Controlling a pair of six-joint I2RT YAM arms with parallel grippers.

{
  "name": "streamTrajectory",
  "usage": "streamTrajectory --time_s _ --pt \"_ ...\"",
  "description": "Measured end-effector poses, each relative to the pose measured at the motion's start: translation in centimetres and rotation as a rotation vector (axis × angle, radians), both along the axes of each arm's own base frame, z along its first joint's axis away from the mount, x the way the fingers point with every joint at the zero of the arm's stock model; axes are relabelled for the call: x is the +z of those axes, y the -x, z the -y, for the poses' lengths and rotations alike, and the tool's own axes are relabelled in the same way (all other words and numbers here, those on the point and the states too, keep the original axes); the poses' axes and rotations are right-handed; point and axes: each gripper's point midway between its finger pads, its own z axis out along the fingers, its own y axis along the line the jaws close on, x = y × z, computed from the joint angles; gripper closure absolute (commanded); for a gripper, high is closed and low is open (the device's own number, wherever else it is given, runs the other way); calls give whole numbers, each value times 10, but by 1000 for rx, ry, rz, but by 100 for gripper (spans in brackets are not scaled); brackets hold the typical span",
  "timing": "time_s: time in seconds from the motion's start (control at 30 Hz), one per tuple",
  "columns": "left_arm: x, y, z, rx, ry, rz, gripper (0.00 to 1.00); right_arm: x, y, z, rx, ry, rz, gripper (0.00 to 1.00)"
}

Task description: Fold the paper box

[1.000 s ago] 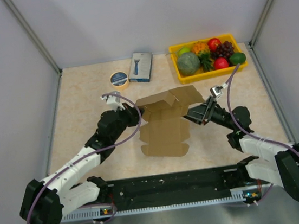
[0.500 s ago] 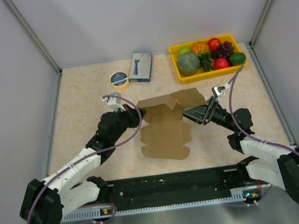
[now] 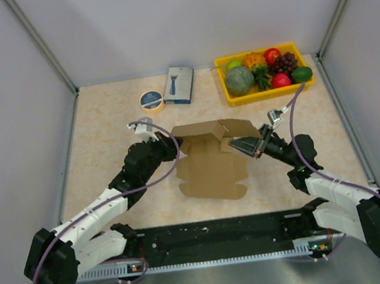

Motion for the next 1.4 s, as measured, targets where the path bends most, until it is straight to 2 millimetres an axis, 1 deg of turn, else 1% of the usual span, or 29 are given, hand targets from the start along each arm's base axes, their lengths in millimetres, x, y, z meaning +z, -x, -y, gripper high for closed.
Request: streamTrajectory --time_s 0.17,0.27,0.33,0.37,0.47,0.57,0.63,0.7,0.8,0.93,1.03,1.1,1.17,1.23,1.3,1.37,1.4 --pt "-1 0 -2 31 -44 21 100 -10 -3 1 -50 64 -37 100" --pt "-3 2 0 26 -60 20 100 -17 -2 5 -82 113 -60 53" --pt "-6 3 0 26 -70 12 100 -19 -3 6 -87 149 -58 37" --pt "-7 3 0 27 -71 11 100 -21 -3 6 -86 160 -61 27" --pt "-6 3 -1 34 -73 11 100 -36 2 14 -90 239 -65 24" --pt "-10 3 -3 39 -96 5 100 -52 12 29 -97 348 -42 24" --pt "-13 3 -6 50 -115 -8 100 -56 19 42 -109 413 0 24" --pt "-13 2 -8 59 -126 -8 100 -55 25 53 -123 474 46 24" --pt "-16 1 -12 66 -153 -3 100 -41 34 61 -123 541 126 24" --pt "-19 0 -16 62 -195 -5 100 -7 43 63 -106 595 269 25" --pt "-17 -1 -19 60 -217 -4 100 10 49 68 -127 624 343 16" --pt "-15 -3 -21 54 -223 -8 100 18 49 77 -178 660 357 15" --pt "-14 -4 -23 40 -226 -14 100 34 40 88 -249 699 357 17" --pt "-14 -4 -25 23 -230 -29 100 51 25 95 -300 726 339 18" --pt "-14 -2 -25 -5 -227 -46 100 65 0 103 -348 750 301 14" --pt "-14 -1 -26 -27 -223 -62 100 64 -20 111 -388 767 259 13" --pt "-14 0 -25 -42 -218 -69 100 58 -28 116 -397 776 225 14"
